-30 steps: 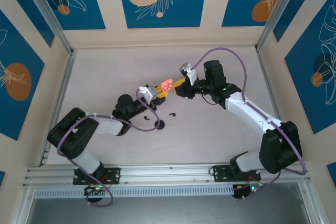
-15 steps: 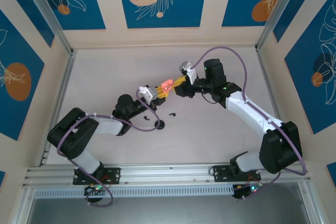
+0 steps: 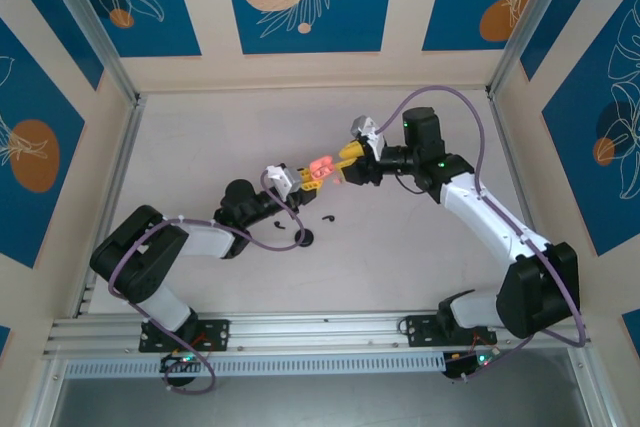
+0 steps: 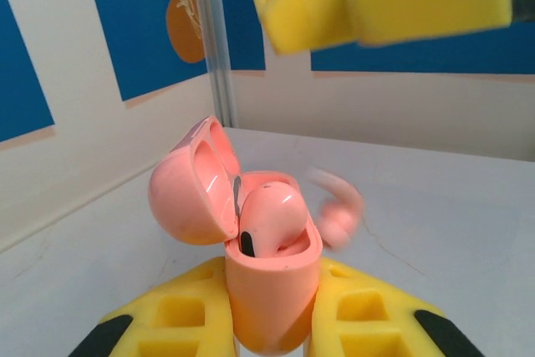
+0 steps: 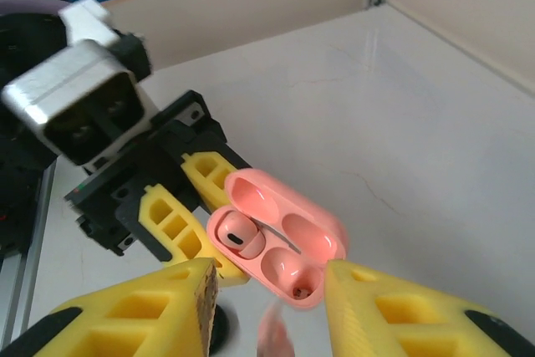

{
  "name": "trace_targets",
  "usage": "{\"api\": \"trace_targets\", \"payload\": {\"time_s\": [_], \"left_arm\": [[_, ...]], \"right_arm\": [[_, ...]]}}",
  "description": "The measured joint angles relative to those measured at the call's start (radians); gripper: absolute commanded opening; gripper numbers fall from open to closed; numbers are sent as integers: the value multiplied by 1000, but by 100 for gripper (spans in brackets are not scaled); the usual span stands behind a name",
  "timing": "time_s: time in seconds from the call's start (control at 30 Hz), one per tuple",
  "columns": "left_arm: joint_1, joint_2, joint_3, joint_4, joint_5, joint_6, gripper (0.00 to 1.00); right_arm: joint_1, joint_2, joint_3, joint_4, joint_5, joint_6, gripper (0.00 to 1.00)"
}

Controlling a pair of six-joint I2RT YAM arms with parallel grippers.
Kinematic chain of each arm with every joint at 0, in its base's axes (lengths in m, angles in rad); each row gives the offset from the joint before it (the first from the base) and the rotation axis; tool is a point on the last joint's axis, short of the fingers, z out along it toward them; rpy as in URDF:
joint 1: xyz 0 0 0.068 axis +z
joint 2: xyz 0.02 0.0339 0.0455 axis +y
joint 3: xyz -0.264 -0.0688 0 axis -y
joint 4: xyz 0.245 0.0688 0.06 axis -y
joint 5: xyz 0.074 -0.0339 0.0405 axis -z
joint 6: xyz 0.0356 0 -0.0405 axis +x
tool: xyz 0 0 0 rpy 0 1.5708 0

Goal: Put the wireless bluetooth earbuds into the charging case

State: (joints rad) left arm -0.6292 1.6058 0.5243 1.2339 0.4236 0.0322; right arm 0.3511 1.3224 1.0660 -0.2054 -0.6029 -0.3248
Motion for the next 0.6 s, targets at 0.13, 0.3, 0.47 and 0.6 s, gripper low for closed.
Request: {"api": "trace_targets", "payload": {"time_s": [0.13,0.3,0.47,0.6], "left_arm": [[0,0,1,-11,29,-8,13],[0,0,8,-32,31,-23,13],[0,-3,13,-106,1,-21,13],[0,-12,13,-161,-25,-5,13]], "right_arm": [[-34,-6,47,-79,-63,-133,41],[-89,11,97,-160,-106,-198,42],[-119,53,101,-211,-73,-63,43],[-127,88,100,-267,-11,111,42]]}}
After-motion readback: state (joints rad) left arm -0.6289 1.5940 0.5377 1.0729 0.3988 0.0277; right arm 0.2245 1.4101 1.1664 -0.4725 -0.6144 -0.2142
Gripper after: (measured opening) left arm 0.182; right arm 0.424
